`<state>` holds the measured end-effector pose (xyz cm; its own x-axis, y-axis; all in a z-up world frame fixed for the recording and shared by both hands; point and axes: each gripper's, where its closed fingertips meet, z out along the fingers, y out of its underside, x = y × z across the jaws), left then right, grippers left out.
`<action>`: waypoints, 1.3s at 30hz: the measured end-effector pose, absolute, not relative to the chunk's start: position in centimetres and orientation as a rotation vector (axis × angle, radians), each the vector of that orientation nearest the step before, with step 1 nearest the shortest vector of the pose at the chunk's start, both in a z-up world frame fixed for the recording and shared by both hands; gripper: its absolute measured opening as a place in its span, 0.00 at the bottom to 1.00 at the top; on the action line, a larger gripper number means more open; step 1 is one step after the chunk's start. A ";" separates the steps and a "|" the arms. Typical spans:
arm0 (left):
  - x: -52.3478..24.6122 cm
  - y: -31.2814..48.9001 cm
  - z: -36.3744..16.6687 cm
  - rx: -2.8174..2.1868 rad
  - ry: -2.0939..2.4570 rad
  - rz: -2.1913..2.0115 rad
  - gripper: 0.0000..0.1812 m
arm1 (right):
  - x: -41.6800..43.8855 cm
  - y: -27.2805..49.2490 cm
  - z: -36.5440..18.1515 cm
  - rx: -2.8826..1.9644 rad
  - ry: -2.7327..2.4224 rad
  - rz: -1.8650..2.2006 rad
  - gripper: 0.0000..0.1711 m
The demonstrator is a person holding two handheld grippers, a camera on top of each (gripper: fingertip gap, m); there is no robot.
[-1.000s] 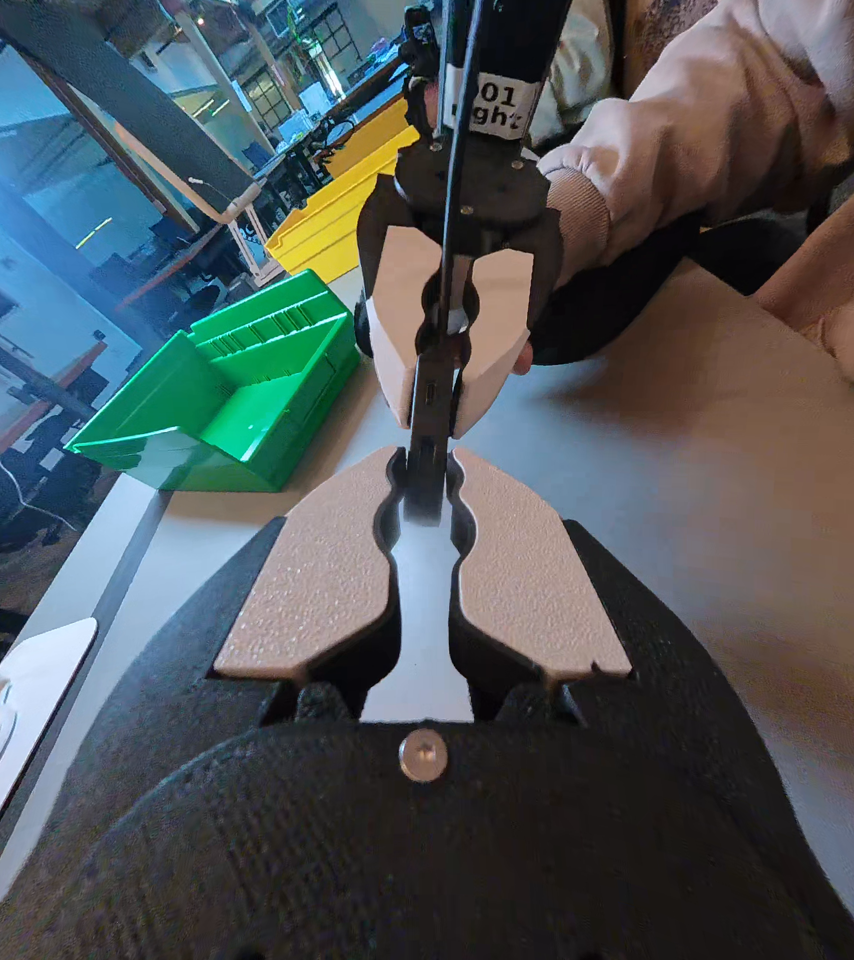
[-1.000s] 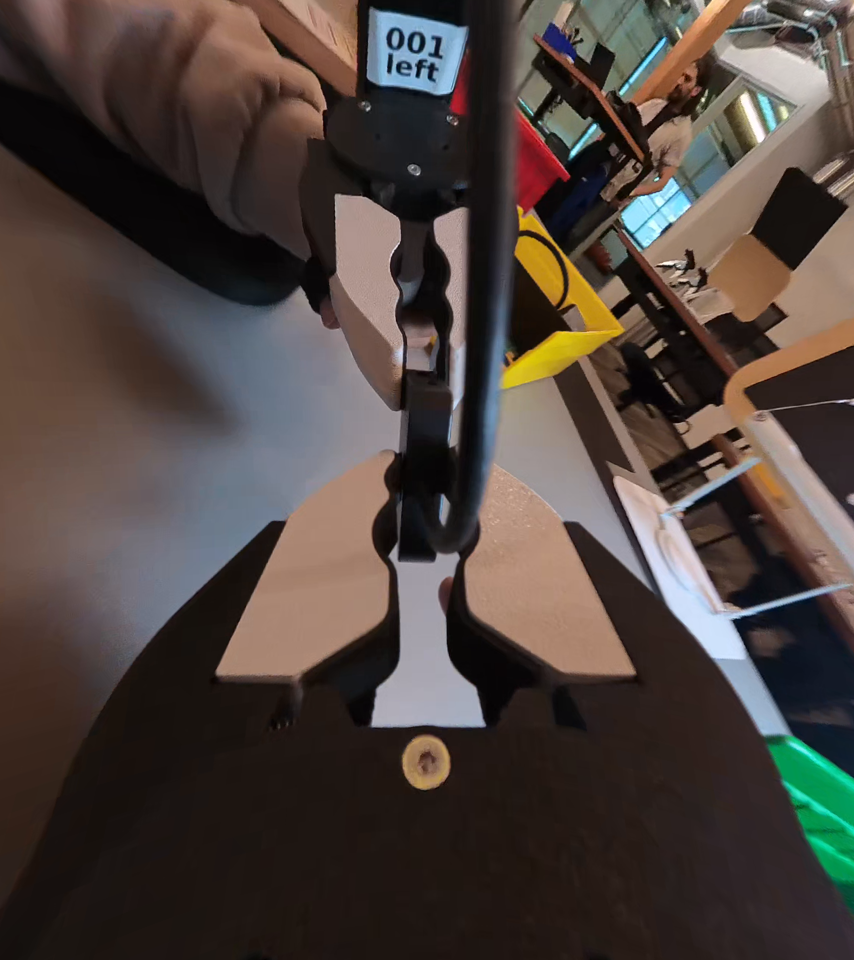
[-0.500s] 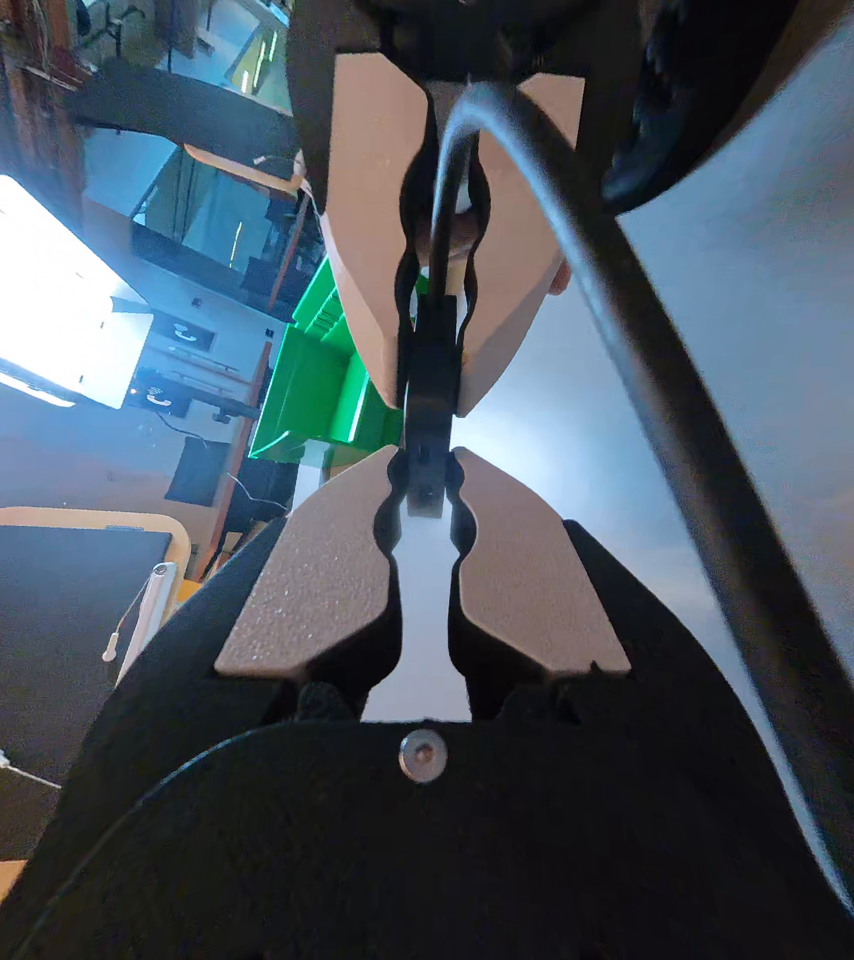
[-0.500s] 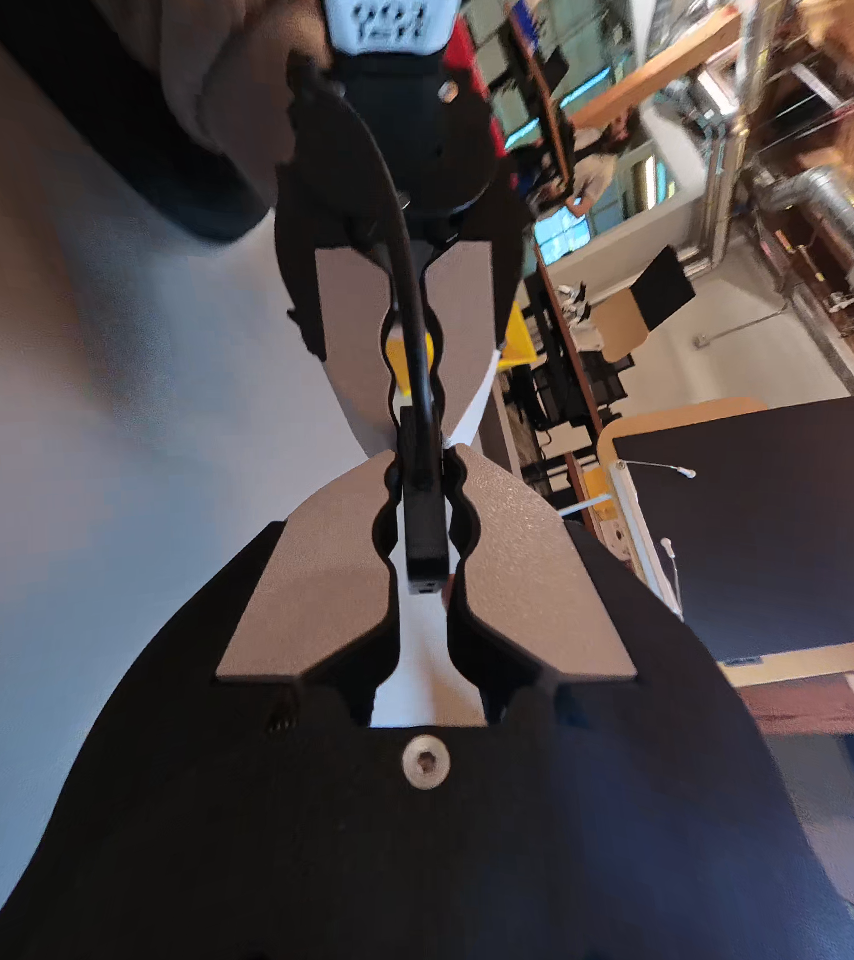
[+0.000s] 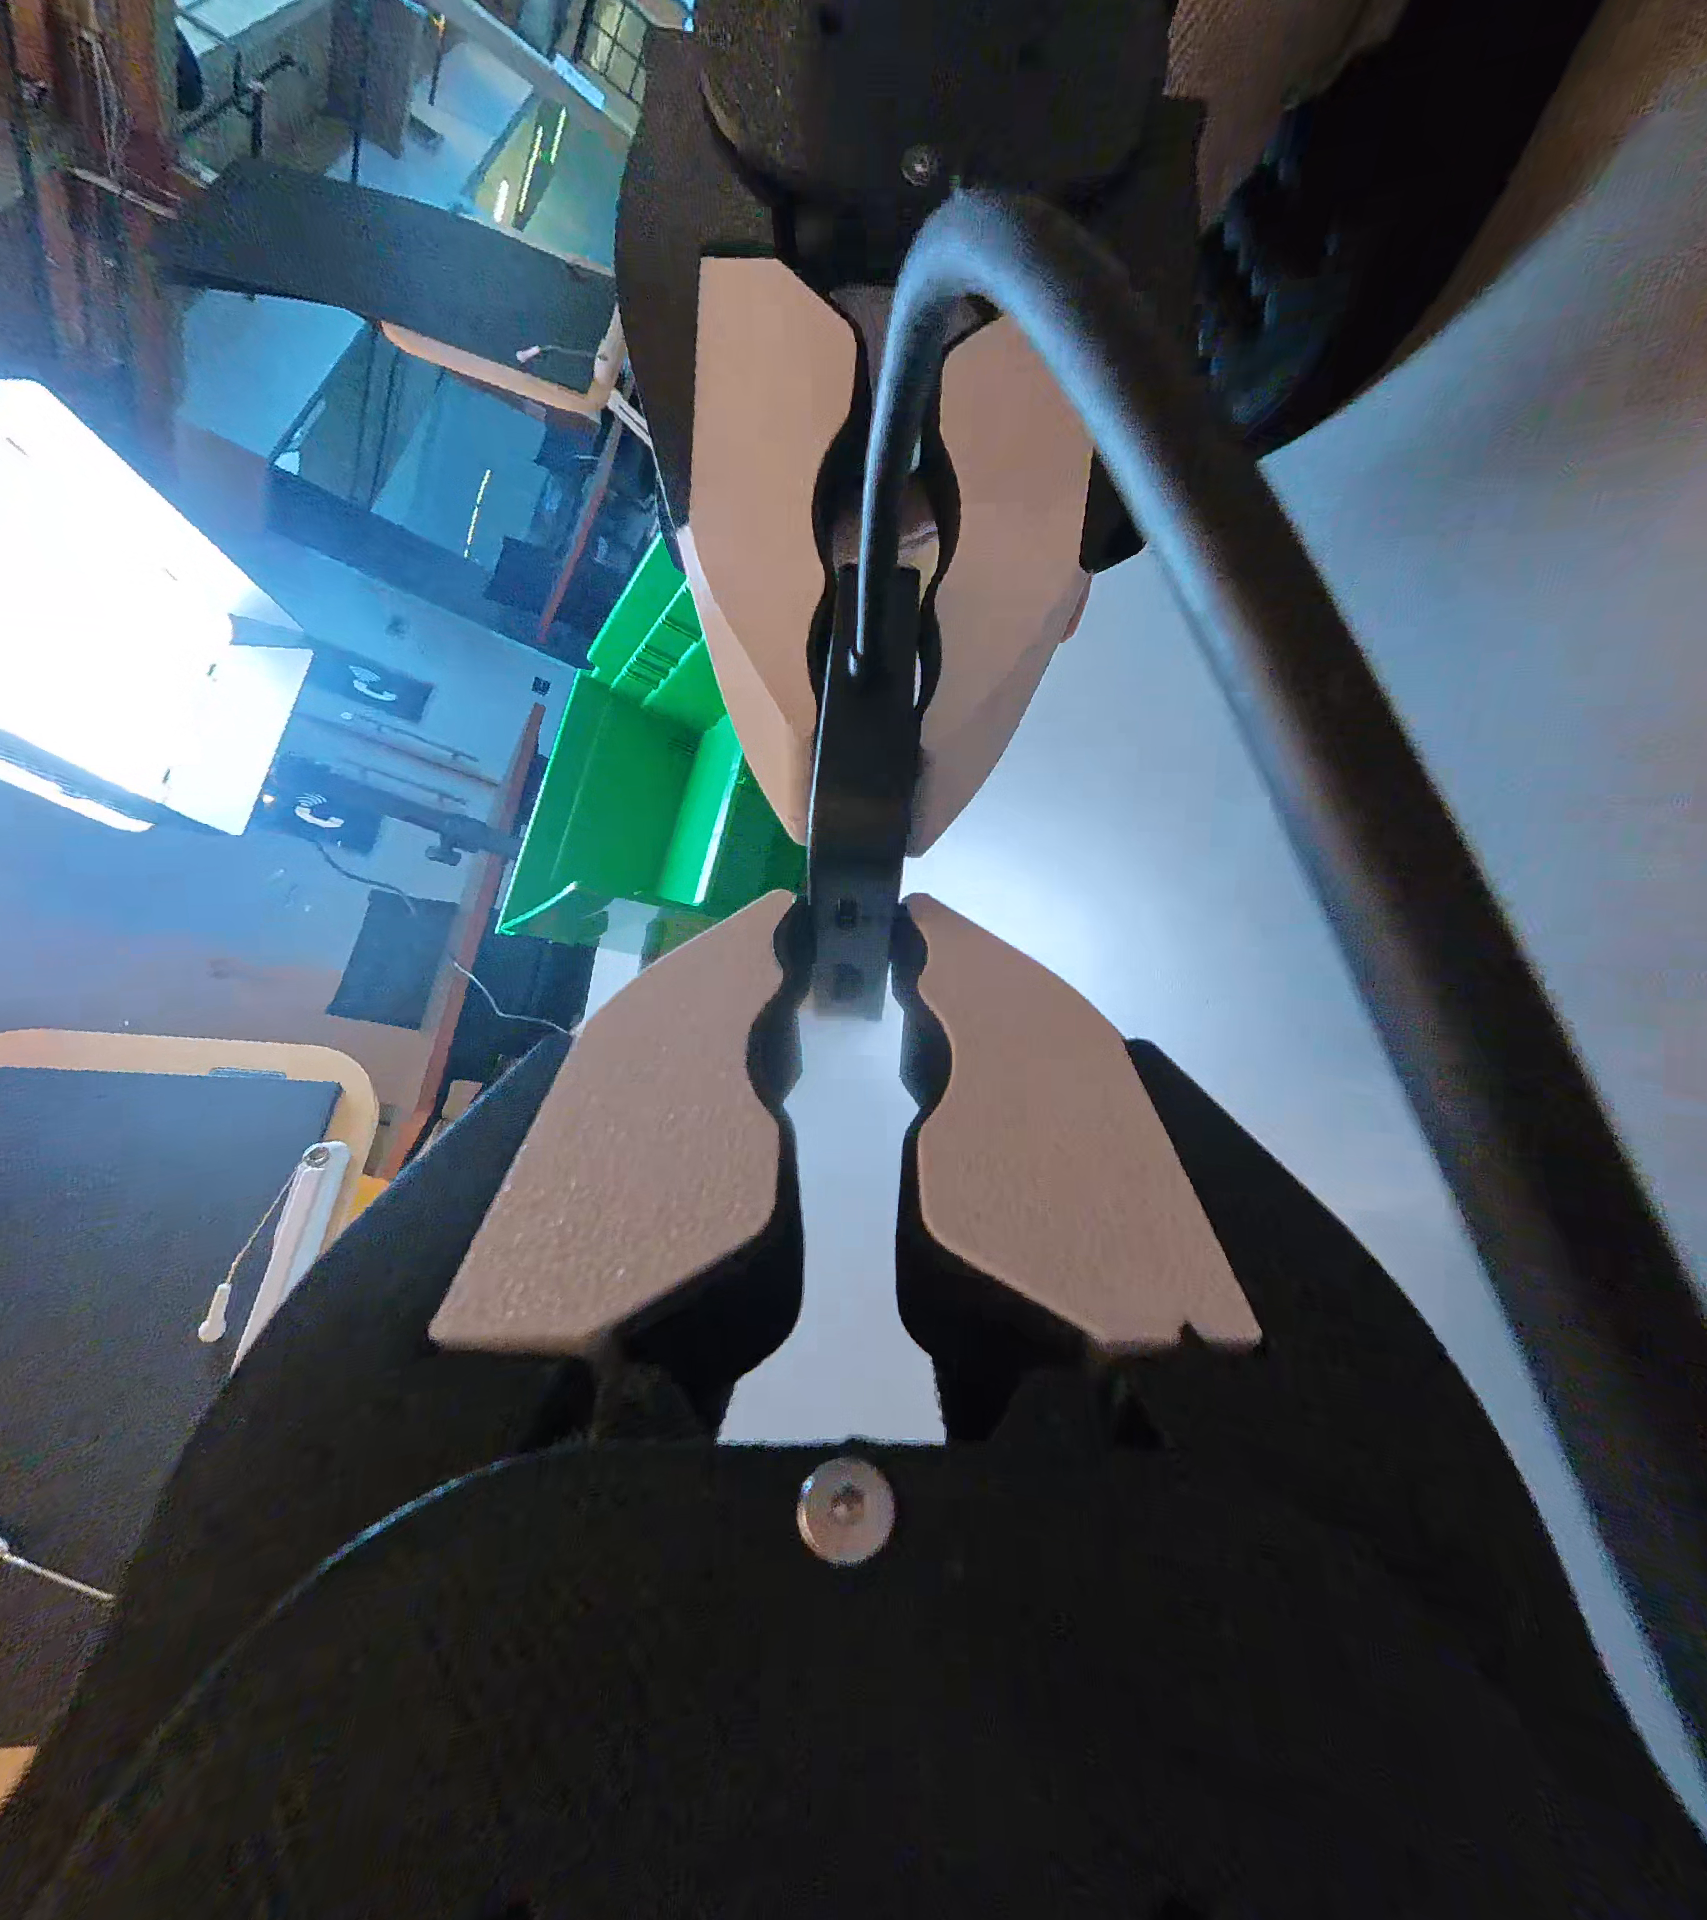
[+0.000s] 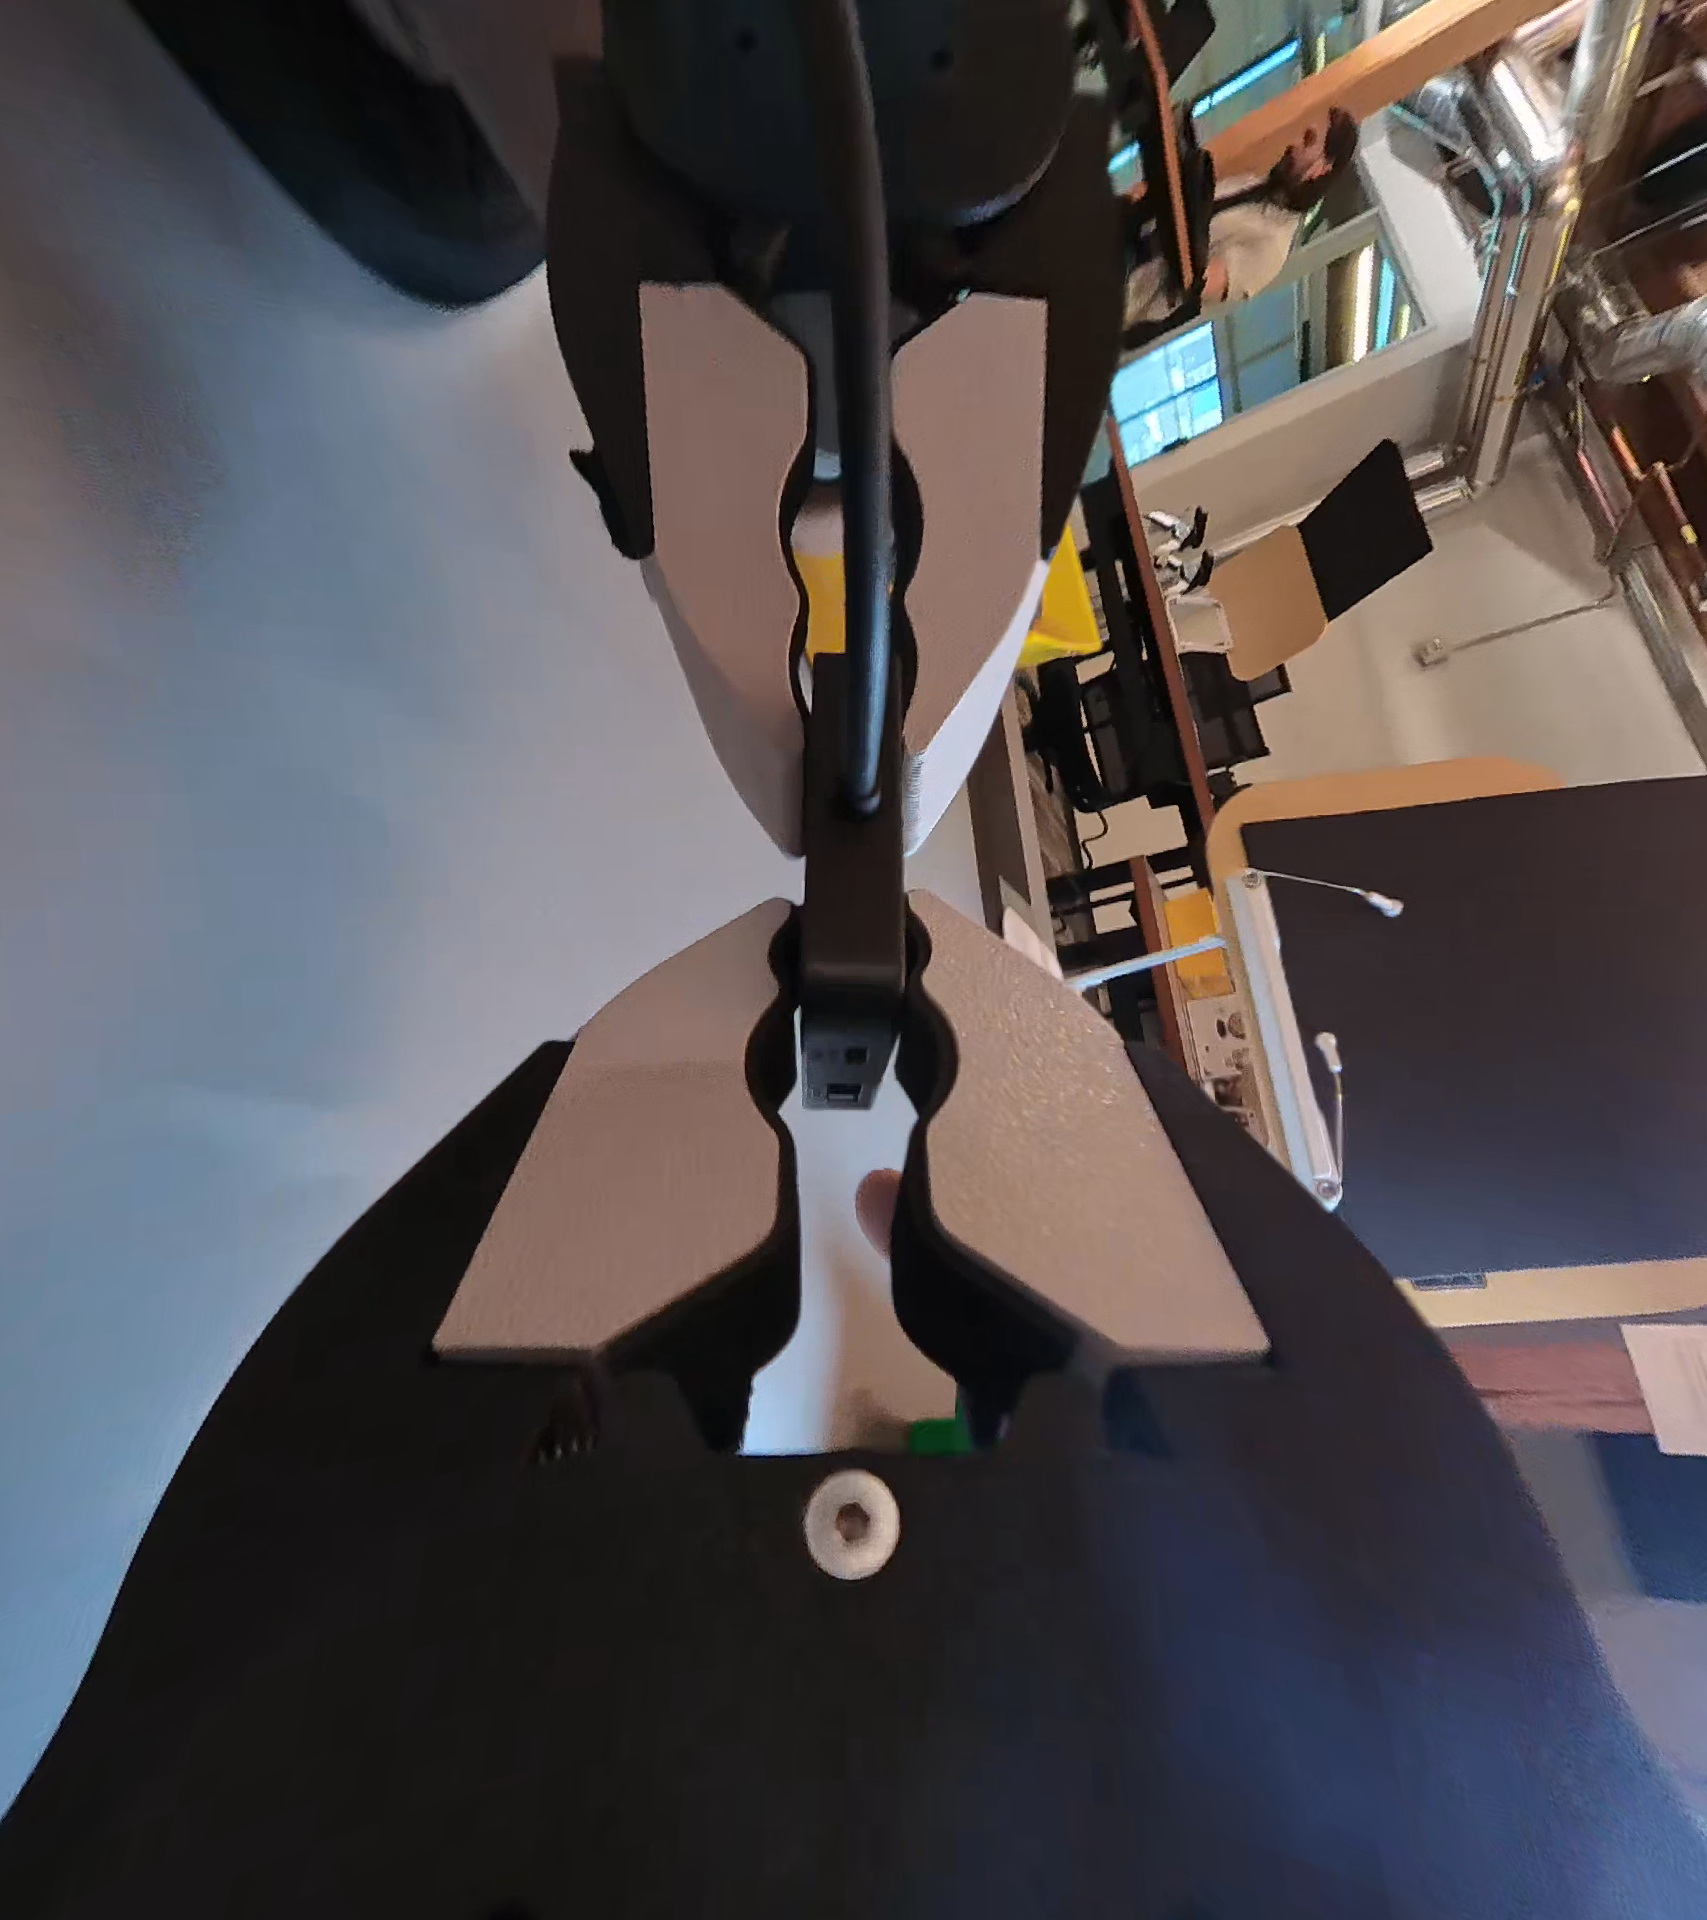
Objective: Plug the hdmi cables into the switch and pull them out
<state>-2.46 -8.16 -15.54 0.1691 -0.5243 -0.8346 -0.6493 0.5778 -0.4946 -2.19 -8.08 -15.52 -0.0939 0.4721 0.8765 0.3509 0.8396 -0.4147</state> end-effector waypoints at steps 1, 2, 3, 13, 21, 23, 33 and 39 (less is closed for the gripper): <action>-2.5 -8.0 -15.8 -1.063 1.492 0.138 0.08 | -2.2 -7.9 -15.9 -0.649 -1.713 0.089 0.09; -2.6 -7.8 -16.0 -1.070 1.495 0.163 0.08 | -2.2 -7.6 -16.0 -0.646 -1.711 0.056 0.09; -2.6 -7.7 -16.0 -1.075 1.498 0.187 0.08 | -2.2 -7.5 -16.0 -0.632 -1.708 0.023 0.09; -2.6 -8.2 -15.3 -1.140 1.434 -0.009 0.11 | -2.0 -7.4 -15.4 -0.681 -1.696 0.034 0.08; -14.1 -4.0 -5.3 -1.227 0.818 -0.101 0.11 | 0.9 -5.1 -10.5 -0.785 -1.439 0.332 0.08; -19.2 -2.5 -4.5 -1.389 0.716 -0.019 0.10 | 1.2 -4.4 -10.2 -0.805 -1.409 0.338 0.09; -31.1 0.2 -15.7 -2.387 0.890 -0.008 0.15 | 1.0 -3.5 -11.4 -0.863 -1.433 0.329 0.09; -33.8 -0.3 -23.2 -2.694 0.956 -0.028 0.18 | 1.1 -3.3 -11.7 -0.877 -1.436 0.342 0.09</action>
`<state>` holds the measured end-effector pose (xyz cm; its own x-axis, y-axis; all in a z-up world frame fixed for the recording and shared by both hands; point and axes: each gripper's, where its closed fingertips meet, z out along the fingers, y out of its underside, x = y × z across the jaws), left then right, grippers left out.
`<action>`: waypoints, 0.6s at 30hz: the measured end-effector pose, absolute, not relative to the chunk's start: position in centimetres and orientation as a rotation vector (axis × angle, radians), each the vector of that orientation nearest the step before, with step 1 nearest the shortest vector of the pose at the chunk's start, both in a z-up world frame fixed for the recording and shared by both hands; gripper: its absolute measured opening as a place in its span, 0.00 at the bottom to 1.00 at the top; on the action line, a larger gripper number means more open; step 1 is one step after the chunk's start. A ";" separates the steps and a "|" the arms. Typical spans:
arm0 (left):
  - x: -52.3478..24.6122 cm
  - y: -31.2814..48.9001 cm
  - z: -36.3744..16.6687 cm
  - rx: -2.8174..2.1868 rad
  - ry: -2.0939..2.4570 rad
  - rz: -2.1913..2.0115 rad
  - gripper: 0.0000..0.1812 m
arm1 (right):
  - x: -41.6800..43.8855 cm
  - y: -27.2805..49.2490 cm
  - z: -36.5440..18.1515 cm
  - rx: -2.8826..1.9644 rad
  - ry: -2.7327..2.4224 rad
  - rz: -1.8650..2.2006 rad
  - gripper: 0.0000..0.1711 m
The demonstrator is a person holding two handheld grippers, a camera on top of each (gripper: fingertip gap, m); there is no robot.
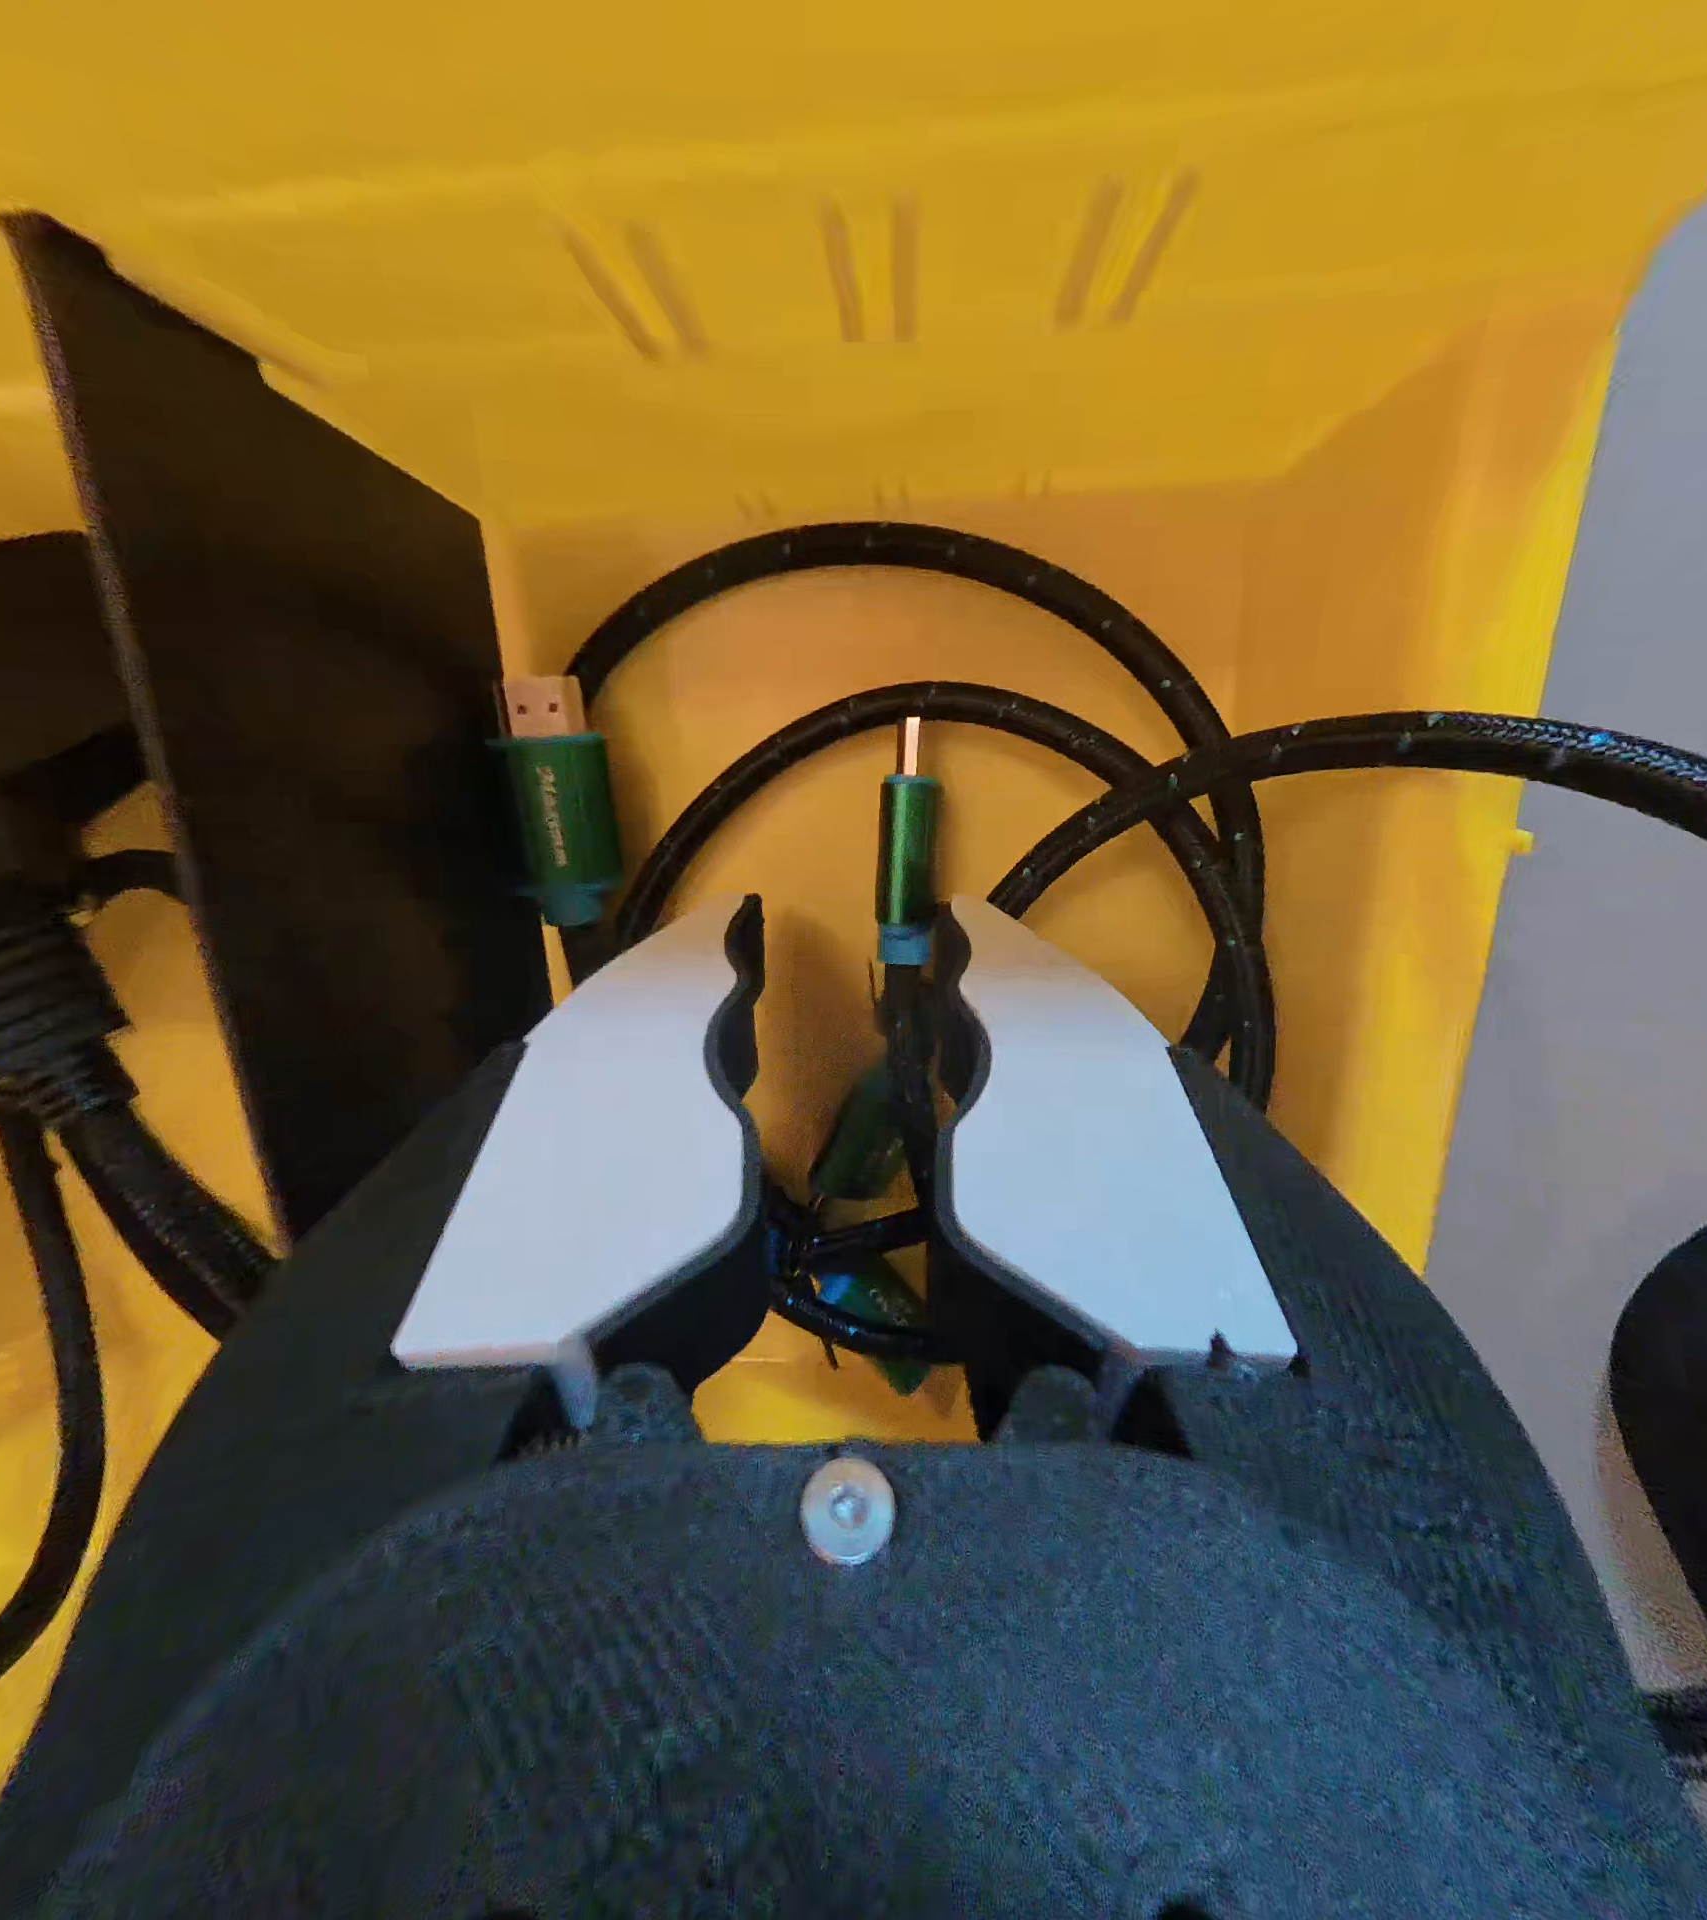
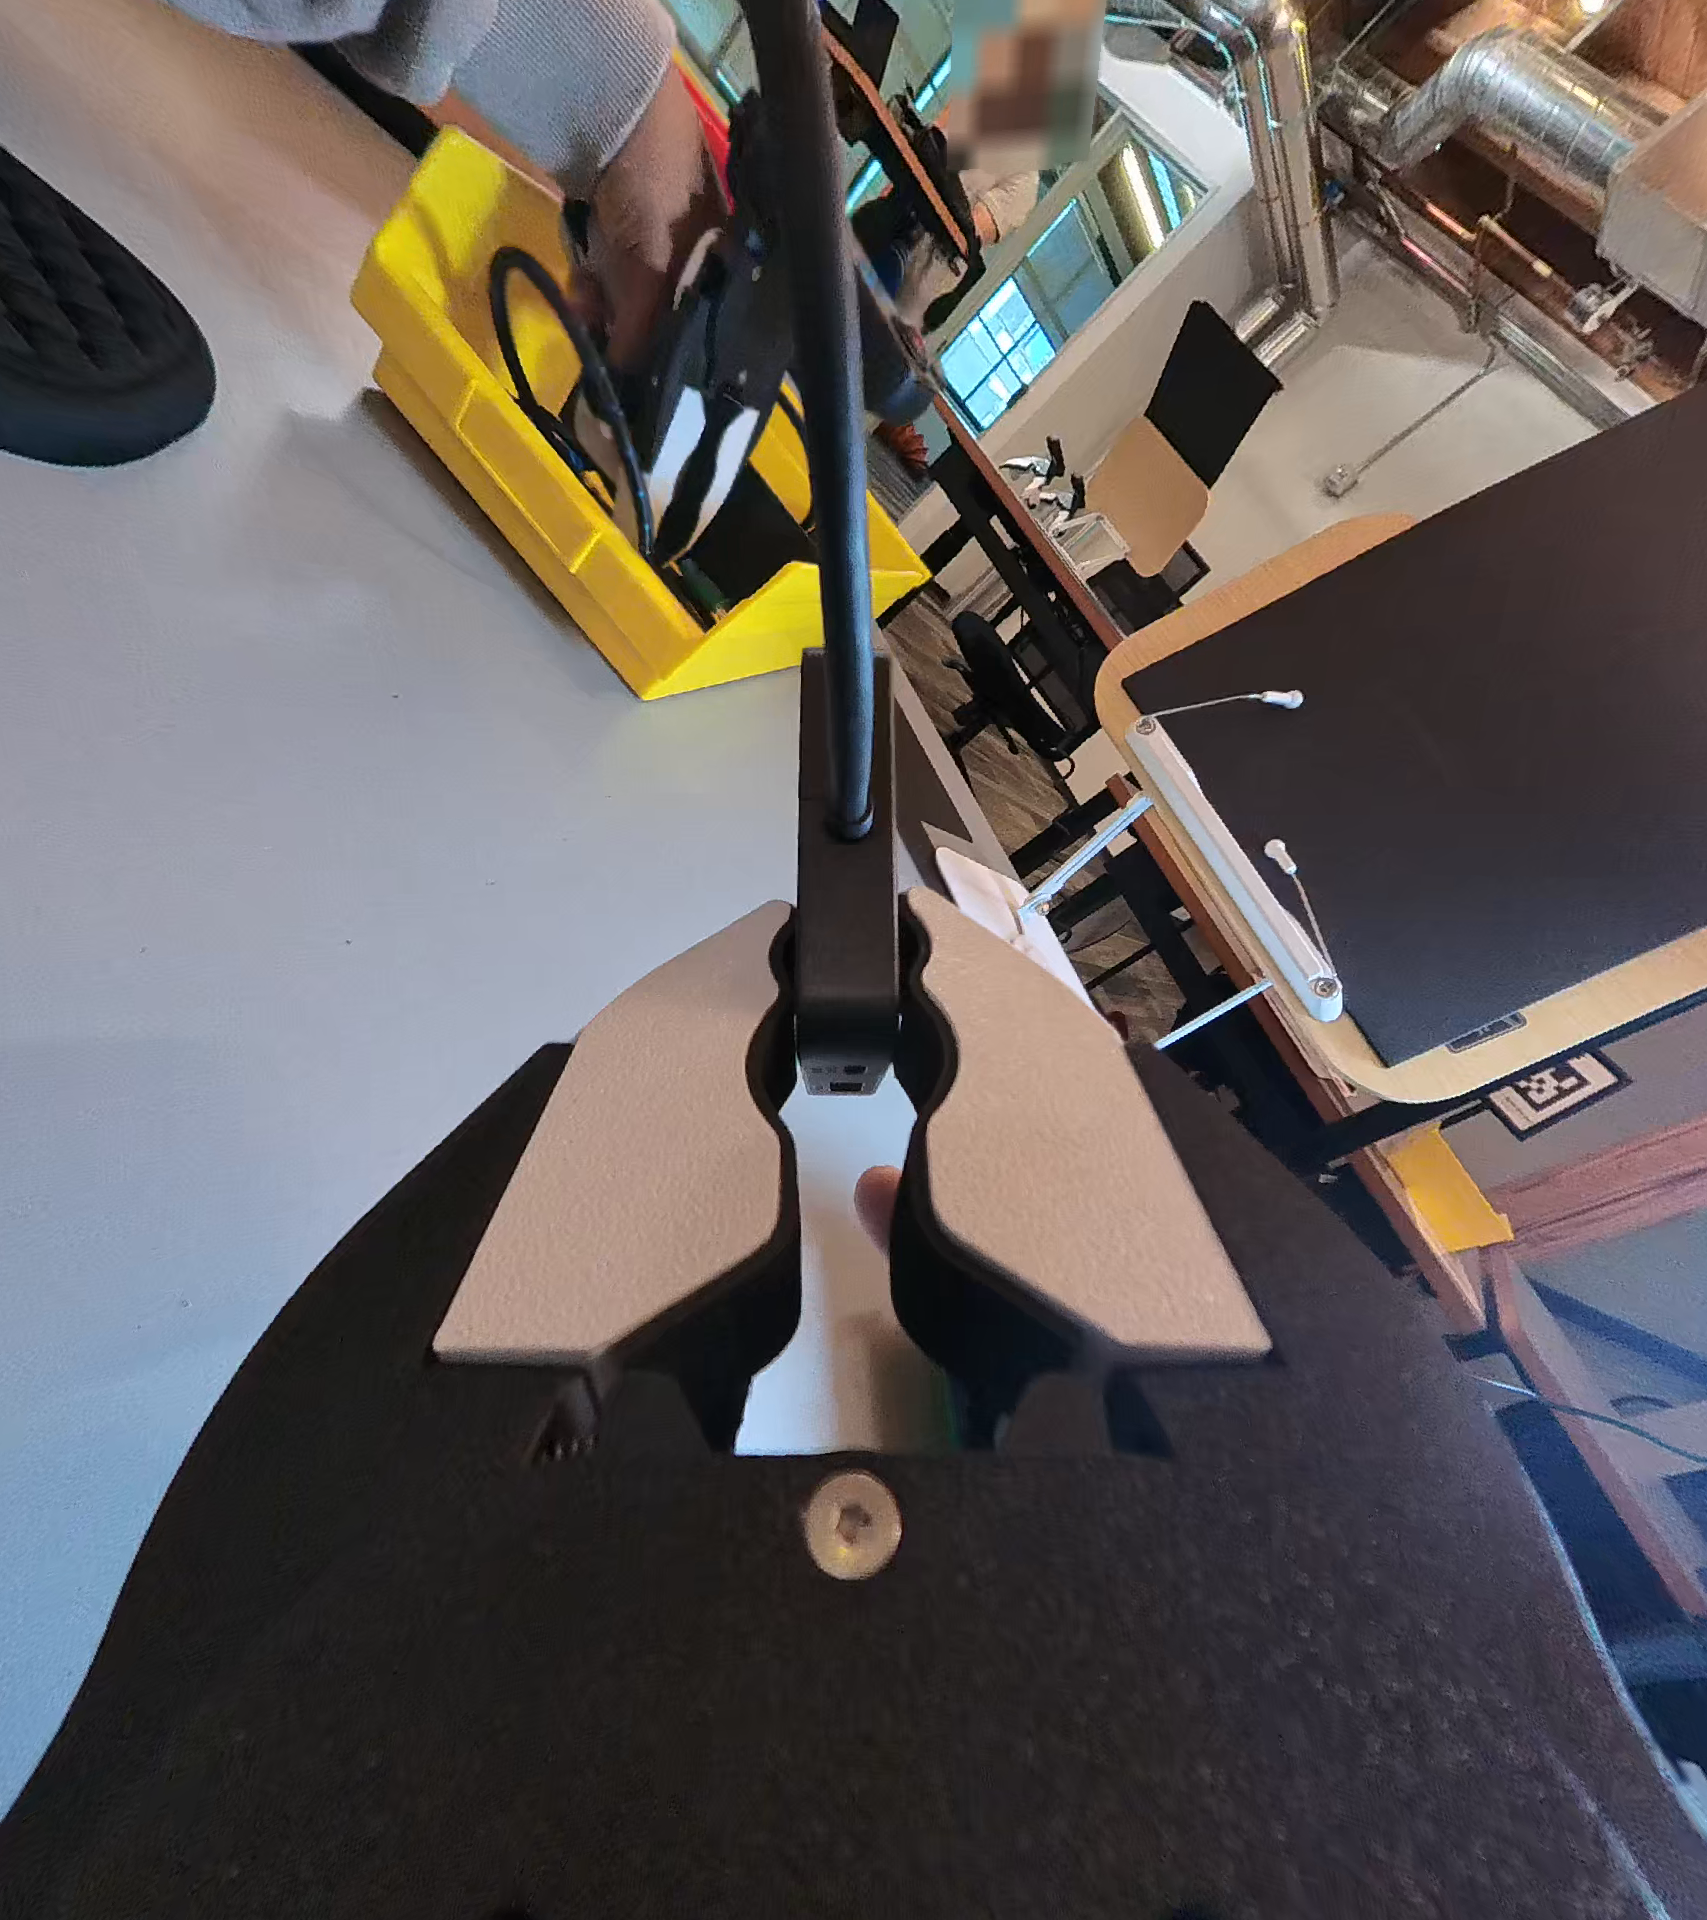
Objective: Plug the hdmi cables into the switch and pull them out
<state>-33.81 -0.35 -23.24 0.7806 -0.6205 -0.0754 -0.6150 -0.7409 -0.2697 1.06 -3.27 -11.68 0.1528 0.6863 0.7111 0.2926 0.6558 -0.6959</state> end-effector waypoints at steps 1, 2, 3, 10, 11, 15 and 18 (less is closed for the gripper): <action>-33.3 -0.6 -23.4 -2.695 0.947 -0.075 0.15 | 1.1 -3.1 -11.8 -0.883 -1.439 0.343 0.09; -33.2 -0.5 -23.4 -2.689 0.938 -0.095 0.14 | 1.1 -3.0 -12.0 -0.889 -1.442 0.343 0.09; -33.1 -0.6 -23.4 -2.690 0.937 -0.114 0.12 | 1.0 -3.0 -12.1 -0.894 -1.444 0.345 0.08; -32.9 -1.0 -23.7 -2.685 0.922 -0.155 0.07 | 0.7 -3.1 -12.5 -0.898 -1.459 0.344 0.08; -32.9 -0.9 -23.7 -2.694 0.903 -0.169 0.07 | 0.7 -3.1 -12.5 -0.897 -1.459 0.343 0.08; -33.0 -0.8 -24.2 -2.715 0.850 -0.191 0.07 | 0.6 -3.2 -12.7 -0.899 -1.465 0.339 0.08; -33.2 -0.8 -24.1 -2.719 0.871 -0.156 0.07 | 0.6 -3.1 -12.7 -0.896 -1.468 0.329 0.08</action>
